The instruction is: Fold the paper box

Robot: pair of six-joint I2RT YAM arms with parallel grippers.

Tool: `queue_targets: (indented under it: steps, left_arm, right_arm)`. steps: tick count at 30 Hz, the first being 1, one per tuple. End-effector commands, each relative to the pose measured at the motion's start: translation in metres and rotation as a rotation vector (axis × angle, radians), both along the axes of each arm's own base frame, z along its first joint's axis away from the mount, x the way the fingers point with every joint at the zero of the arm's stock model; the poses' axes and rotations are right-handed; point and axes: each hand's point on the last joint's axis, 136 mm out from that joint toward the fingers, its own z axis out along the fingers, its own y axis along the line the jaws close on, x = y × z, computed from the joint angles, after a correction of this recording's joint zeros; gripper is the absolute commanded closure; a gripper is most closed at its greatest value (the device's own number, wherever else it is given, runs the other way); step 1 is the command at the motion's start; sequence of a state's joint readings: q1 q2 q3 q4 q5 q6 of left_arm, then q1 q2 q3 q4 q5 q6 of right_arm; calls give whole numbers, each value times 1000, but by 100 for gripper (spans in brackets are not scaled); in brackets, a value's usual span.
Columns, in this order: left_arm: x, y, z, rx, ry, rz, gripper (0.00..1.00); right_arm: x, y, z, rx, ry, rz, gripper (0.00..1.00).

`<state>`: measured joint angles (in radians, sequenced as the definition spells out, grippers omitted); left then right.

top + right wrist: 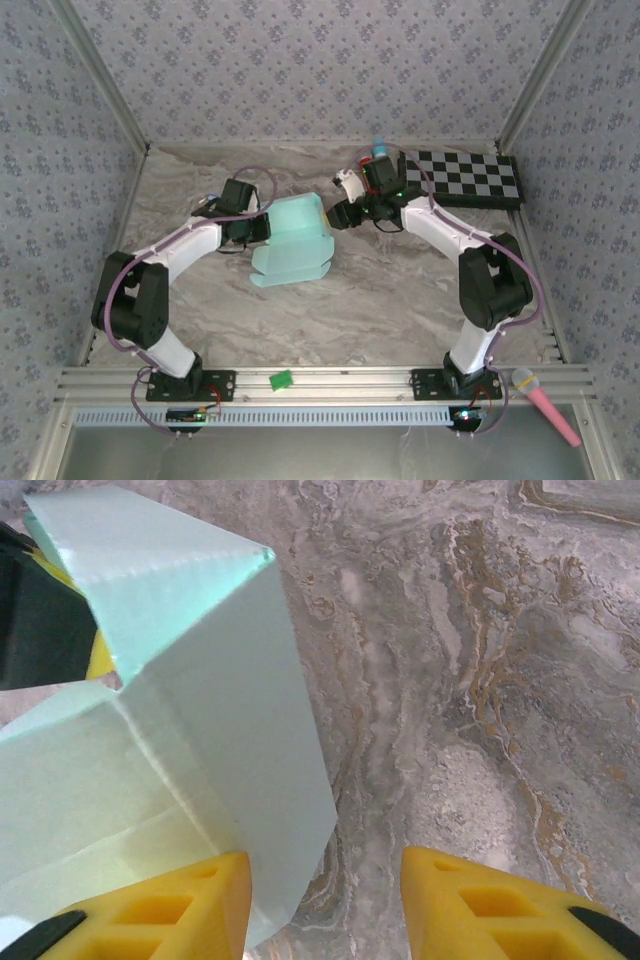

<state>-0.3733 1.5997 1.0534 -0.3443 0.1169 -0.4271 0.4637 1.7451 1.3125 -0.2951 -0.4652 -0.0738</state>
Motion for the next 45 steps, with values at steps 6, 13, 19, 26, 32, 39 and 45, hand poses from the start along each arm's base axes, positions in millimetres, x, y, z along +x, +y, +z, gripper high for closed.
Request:
queue_targets:
  steps: [6,13,19,26,32,39,45]
  left_arm:
    - [4,-7,9,-17,-8,-21,100]
    - [5,-7,10,-18,-9,-20,100]
    - [5,-8,11,-24,-9,-25,100]
    - [2,-10,15,-28,-13,-48,100]
    - [1,-12,18,-38,-16,-60,100]
    - [1,-13,21,-43,-21,-65,100]
    - [1,-12,22,-42,-22,-62,100]
  right_arm:
    - [-8,18,12,42,-11,94,55]
    - [-13,24,13,55,-14,128,54]
    - [-11,29,8,51,-14,129,51]
    - [0,33,4,16,-38,100,48]
    - [8,38,-2,-11,-60,72,48]
    - [11,43,-15,-57,-58,56,48]
    - [15,42,-22,-91,-70,34,49]
